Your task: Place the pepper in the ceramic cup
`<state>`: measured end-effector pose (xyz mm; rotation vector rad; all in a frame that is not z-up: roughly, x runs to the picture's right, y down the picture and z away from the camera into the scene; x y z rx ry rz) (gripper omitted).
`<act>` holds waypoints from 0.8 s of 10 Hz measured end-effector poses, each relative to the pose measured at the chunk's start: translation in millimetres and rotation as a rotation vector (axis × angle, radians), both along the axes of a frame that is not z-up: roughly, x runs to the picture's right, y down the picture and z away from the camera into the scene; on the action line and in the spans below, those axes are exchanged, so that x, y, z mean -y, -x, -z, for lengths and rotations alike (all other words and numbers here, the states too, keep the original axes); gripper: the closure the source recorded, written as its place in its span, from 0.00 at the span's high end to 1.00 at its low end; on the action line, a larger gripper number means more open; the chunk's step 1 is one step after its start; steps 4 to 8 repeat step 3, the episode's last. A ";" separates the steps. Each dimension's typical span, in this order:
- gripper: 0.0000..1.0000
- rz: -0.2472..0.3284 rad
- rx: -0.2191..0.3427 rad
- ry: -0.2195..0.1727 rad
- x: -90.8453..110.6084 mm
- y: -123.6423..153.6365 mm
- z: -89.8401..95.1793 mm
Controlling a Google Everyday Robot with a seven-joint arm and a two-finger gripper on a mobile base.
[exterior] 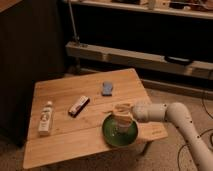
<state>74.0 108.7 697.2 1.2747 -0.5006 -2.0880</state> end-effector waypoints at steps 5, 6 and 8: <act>0.80 -0.036 -0.013 0.015 0.6 -4.2 -2.2; 0.80 -0.036 -0.013 0.015 0.6 -4.2 -2.2; 0.80 -0.036 -0.013 0.015 0.6 -4.2 -2.2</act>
